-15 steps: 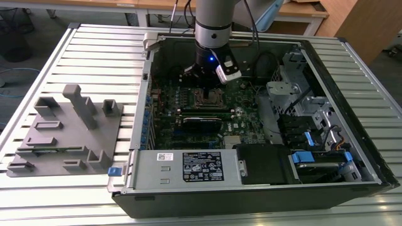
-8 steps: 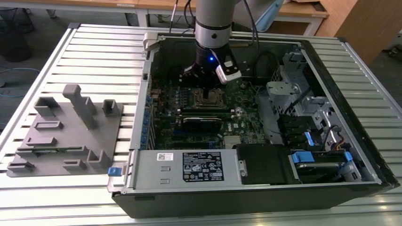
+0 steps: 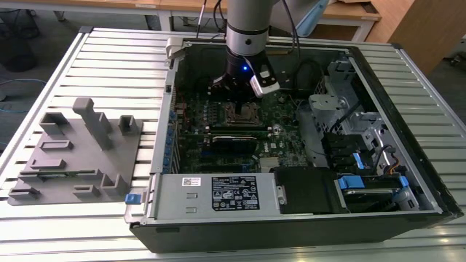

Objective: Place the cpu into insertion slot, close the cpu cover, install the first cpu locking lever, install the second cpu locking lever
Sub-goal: 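Install the second cpu locking lever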

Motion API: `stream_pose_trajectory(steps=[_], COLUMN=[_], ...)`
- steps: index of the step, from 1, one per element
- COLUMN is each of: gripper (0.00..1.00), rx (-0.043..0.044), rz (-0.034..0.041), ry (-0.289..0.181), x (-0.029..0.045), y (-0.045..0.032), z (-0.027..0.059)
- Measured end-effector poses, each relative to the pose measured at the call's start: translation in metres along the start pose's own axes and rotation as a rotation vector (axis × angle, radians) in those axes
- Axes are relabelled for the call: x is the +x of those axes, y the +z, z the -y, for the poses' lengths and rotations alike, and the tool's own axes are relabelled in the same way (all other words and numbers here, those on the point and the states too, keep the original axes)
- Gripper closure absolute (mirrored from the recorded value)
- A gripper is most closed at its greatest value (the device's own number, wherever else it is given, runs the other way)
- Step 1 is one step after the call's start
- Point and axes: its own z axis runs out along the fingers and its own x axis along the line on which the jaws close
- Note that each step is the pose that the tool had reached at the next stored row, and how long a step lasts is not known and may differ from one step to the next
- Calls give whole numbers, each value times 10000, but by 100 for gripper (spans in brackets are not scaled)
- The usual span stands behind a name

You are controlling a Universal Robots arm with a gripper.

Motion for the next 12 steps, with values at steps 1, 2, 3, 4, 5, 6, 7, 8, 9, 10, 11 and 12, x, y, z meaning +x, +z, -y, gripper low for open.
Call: stream_pose_trajectory(steps=[1, 2, 3, 4, 5, 6, 7, 8, 9, 10, 11, 12], gripper=[89, 89, 89, 89, 89, 89, 89, 89, 89, 89, 89, 89], rx=[0, 0, -3, -3, -1, -1, -1, -1, 0, 0, 1, 1], rz=[-4, -4, -3, -3, -4, -4, -4, -4, -5, -4, -5, -5], ry=[0, 0, 0, -1, 0, 0, 0, 0, 0, -2, -2, -1], x=[0, 0, 0, 0, 0, 0, -1, -1, -1, -3, -5, -6], y=[0, 0, 0, 0, -2, -4, -35, -63, -63, -63, -63, -63], z=[0, 0, 0, 0, 0, 0, 1, 2, 2, 2, 2, 2])
